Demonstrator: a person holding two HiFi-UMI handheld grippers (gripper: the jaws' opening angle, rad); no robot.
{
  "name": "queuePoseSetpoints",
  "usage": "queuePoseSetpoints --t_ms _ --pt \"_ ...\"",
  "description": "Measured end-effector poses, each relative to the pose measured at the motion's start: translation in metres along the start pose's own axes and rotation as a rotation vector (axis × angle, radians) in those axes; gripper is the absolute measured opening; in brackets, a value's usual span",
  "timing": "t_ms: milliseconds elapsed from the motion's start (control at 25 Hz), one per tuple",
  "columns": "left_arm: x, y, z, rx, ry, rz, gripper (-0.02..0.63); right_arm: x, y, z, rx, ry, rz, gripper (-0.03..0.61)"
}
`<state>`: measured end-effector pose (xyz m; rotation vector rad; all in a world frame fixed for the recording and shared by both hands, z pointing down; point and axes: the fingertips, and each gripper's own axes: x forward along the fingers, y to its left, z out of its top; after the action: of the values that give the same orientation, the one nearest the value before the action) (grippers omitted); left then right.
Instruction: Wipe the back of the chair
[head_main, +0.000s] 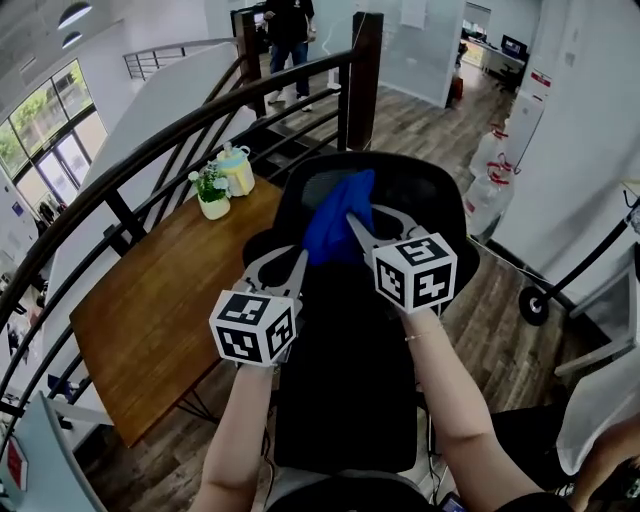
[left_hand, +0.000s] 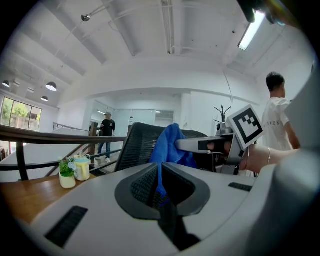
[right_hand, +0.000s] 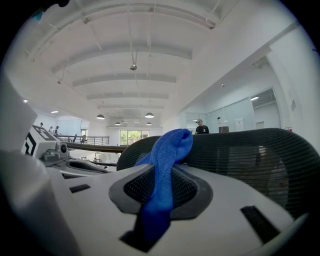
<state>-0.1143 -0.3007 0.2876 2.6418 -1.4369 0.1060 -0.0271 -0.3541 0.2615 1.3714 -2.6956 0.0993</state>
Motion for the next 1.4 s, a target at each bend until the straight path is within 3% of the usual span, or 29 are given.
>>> queuePoseSetpoints --t_ms 760,1160,1400 --pt "0.041 -0.083 -0.007 0.000 0.027 -0.162 0.032 -0.099 -0.088 -0.019 0.031 0.005 -0.243 0.091" --pt "0.048 -0.118 -0.014 -0.006 0.026 -0.238 0.032 -0.148 -0.113 -0.030 0.077 -0.027 -0.331 0.091" --pt "0.040 -0.118 -0.019 -0.002 0.032 -0.248 0.032 -0.167 -0.104 -0.027 0.092 -0.062 -0.352 0.091"
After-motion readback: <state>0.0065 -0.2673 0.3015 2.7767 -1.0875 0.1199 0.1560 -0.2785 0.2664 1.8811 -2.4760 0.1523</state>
